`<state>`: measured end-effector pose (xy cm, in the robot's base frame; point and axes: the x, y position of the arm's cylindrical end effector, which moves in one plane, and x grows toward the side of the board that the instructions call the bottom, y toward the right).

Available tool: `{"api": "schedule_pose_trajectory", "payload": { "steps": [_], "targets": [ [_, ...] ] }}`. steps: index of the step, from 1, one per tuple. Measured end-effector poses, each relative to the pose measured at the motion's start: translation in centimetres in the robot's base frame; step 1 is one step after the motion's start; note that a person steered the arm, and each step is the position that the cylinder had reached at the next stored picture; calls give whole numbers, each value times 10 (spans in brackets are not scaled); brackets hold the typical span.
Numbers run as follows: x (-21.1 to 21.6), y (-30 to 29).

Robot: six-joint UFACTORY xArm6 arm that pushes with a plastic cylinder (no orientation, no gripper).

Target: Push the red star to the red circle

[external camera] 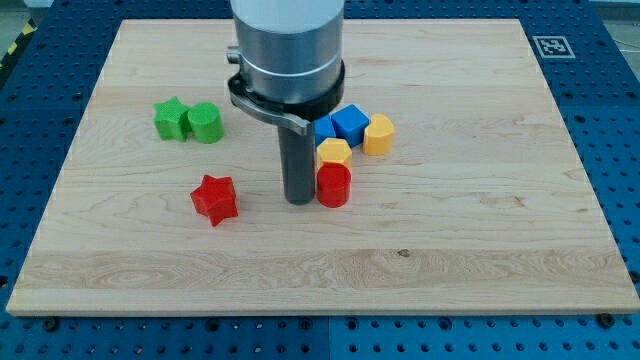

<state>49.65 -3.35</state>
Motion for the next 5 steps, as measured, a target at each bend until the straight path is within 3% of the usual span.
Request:
{"api": "schedule_pose_trajectory", "payload": {
  "steps": [2, 3, 5],
  "targets": [
    [-23, -63],
    [-3, -107],
    [35, -104]
  ]
}}
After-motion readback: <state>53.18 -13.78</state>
